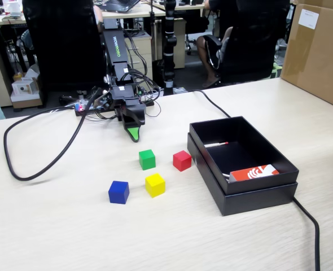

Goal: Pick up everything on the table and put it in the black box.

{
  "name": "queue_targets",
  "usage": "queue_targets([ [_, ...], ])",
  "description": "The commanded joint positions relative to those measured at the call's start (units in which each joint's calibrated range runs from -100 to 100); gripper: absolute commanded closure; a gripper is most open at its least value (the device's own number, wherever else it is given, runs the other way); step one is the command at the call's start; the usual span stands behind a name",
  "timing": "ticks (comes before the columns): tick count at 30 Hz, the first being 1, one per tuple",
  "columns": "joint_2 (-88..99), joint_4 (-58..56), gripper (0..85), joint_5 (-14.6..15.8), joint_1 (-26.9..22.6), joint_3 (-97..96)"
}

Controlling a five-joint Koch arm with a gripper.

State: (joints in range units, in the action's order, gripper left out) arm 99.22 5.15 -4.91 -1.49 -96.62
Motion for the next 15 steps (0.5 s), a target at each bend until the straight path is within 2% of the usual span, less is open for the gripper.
queue_targets([
  [1, -0.26, -3.03, 38.0, -0.49, -0.73, -0.11],
  [5, -0.49, -3.64, 38.2, 1.03, 0.2, 0.97],
  [8, -1.06, -14.78, 38.2, 1.07, 1.71, 7.96],
  [15, -9.67, -30.42, 38.3, 2.15, 3.22, 25.82],
])
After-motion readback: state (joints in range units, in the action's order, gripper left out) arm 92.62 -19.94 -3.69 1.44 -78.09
